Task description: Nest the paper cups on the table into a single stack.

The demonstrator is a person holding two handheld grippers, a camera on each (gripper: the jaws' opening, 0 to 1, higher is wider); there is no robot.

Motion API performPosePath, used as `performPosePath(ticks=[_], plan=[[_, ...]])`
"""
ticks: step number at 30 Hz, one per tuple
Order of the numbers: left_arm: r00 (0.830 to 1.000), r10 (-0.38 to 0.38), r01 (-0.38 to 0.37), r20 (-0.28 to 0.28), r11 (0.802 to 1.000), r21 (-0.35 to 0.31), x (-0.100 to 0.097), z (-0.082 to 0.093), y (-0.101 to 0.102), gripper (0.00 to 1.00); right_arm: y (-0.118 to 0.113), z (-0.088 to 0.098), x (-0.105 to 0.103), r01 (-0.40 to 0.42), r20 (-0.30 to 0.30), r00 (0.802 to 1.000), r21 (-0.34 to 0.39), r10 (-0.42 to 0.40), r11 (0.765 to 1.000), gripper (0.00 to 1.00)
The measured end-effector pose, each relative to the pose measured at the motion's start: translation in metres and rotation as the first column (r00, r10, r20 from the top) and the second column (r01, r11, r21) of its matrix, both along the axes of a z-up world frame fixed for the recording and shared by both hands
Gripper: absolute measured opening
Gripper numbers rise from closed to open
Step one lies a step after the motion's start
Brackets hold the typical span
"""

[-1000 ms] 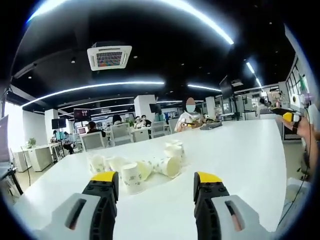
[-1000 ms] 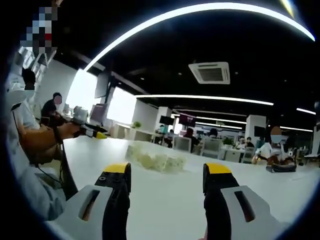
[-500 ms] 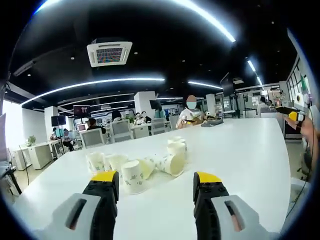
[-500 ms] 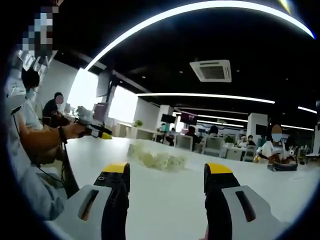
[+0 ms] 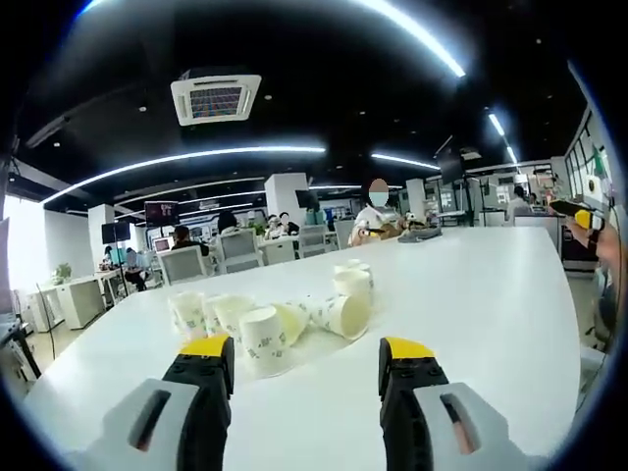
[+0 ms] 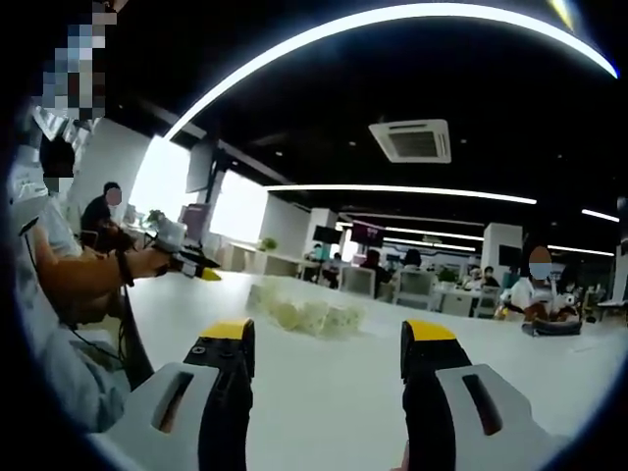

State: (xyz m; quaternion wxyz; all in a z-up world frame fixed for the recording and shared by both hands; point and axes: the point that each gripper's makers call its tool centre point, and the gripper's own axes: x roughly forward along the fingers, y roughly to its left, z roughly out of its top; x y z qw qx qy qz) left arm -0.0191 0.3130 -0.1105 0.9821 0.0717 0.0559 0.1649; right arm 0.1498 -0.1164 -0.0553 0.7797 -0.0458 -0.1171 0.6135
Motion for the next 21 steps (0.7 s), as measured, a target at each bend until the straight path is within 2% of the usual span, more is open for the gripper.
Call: performPosePath(ticks=[8,18,21], plan=[[1.0,-0.009,0.009,-0.002,1.0,0.008,0.007,0.001,-0.005,0.64,-0.001,0.0,0.001,0.003,-0.003,1.0,0.001,-0.003,1.0,0.63],[1.0,-0.009,0.009,0.005,1.0,-0.004,0.013,0.001,0.004,0.63,0.004,-0.003,-0.003,-0.016,-0.004,1.0,-0.004,0.016,1.0,0.63],[1.0,-0.01,0.01,0.005,1.0,-0.001,0.012,-0.001,0.001,0.63,0.006,-0.004,-0.004,-0.019,-0.005,1.0,-0.006,0.019,1.0,0.63]])
